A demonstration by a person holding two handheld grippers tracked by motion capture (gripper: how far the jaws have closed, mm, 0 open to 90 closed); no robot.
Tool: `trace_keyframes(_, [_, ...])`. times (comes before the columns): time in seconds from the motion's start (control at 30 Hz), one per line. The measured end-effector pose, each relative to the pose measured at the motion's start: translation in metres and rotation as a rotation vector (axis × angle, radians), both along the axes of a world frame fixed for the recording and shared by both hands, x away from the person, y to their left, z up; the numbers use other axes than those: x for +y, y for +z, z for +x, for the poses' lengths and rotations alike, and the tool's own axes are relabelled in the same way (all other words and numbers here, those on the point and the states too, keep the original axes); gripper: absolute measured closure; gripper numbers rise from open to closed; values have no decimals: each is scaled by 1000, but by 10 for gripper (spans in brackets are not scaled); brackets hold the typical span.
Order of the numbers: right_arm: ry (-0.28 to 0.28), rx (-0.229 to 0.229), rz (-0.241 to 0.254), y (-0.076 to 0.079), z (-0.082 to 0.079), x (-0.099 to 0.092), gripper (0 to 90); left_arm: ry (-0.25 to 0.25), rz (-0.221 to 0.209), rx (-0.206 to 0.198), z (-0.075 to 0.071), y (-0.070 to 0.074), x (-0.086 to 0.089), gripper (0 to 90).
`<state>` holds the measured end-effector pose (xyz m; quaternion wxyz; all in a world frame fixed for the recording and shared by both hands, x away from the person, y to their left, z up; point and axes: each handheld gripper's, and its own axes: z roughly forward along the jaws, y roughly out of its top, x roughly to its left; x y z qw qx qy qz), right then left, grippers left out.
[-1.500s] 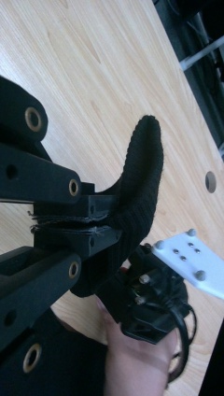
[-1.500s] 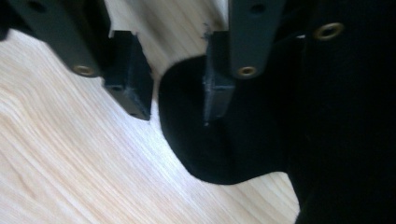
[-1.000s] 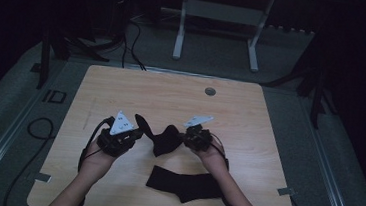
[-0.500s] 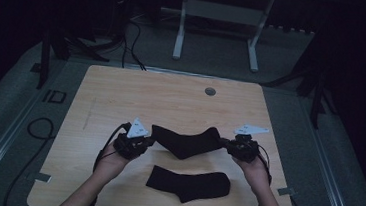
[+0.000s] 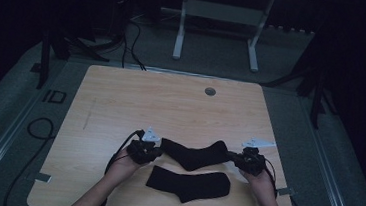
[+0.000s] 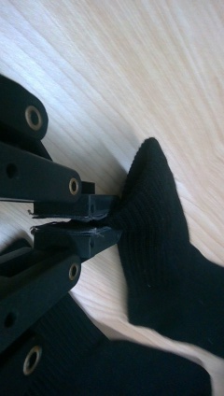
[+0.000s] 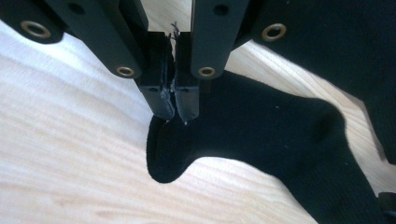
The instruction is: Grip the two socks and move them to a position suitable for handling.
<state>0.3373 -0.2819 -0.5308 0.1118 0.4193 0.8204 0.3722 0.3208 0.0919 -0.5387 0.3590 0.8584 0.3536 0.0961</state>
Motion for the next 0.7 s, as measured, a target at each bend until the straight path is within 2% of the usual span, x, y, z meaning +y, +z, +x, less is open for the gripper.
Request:
trace_keyframes(0.07, [3, 8, 2, -3, 0, 0, 856, 13, -12, 6, 0, -2, 3, 857])
trace_keyframes(0.13, [10, 26, 1, -8, 0, 1, 802, 17, -10, 17, -1, -4, 6, 837])
trace_keyframes(0.2, [17, 29, -4, -8, 0, 0, 773, 17, -11, 23, -2, -4, 7, 732])
trace_keyframes(0.23, [13, 25, -8, -8, -1, 0, 741, 12, -8, 35, -2, -5, 9, 732])
trace_keyframes(0.27, [-5, 21, -5, -7, -1, -4, 652, 18, 1, 21, -5, -5, 12, 592])
trace_keyframes(0.4, [-30, 15, -10, -3, -1, -12, 605, 30, 9, 33, -9, -2, 22, 482])
trace_keyframes(0.53, [-51, 10, -23, 1, -1, -16, 544, 37, 2, 31, -12, 2, 28, 454])
trace_keyframes(0.63, [-52, 17, -58, 1, 1, -14, 428, 24, -14, 34, -12, 3, 27, 427])
trace_keyframes(0.7, [-49, 27, -58, 2, 3, -12, 401, 21, -21, 27, -11, 3, 26, 425])
